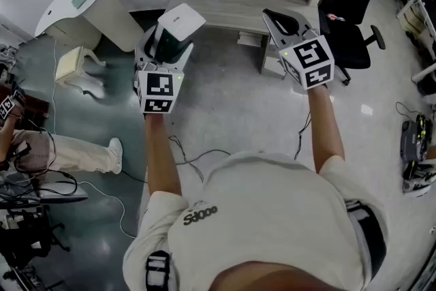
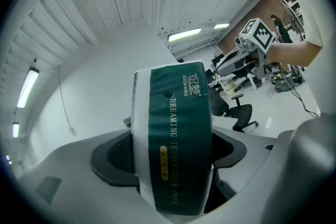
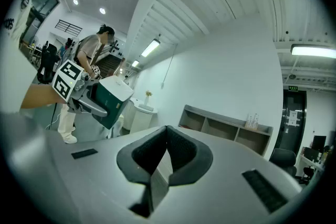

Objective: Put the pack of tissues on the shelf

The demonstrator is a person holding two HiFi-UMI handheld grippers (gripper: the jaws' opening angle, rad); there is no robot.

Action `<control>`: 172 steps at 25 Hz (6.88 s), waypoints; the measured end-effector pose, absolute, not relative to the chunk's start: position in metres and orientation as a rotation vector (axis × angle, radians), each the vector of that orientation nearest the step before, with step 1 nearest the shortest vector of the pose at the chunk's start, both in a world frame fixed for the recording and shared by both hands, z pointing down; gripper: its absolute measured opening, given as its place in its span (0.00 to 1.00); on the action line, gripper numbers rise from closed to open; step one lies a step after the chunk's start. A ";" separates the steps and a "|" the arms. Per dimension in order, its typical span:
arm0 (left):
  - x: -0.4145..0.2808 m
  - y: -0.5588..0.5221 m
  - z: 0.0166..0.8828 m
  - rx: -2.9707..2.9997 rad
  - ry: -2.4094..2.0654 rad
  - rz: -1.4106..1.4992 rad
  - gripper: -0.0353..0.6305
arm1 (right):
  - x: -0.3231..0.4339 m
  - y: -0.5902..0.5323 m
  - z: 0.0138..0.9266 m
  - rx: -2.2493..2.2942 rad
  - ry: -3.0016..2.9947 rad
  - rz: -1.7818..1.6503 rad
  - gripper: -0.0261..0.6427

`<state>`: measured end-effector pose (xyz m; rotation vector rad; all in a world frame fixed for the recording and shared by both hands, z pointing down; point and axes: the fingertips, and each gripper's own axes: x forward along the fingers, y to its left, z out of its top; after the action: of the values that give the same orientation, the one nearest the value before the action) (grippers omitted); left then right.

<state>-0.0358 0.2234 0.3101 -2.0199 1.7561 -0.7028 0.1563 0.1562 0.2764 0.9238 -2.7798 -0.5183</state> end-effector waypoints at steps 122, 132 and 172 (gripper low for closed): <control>-0.298 -0.587 0.381 -1.746 1.123 -1.232 0.66 | -0.123 -0.536 0.352 1.192 -2.698 -0.057 0.04; -0.267 -0.594 0.407 -1.632 0.918 -1.242 0.66 | -0.125 -0.544 0.375 1.243 -2.631 -0.006 0.04; -0.243 -0.640 0.406 -2.185 1.084 -1.033 0.53 | -0.102 -0.560 0.388 1.348 -2.590 0.154 0.04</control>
<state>-0.2433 -0.6403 0.4056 -2.1852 1.0845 -1.0329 -0.1020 -0.5604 0.3883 1.3485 -2.5898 0.1539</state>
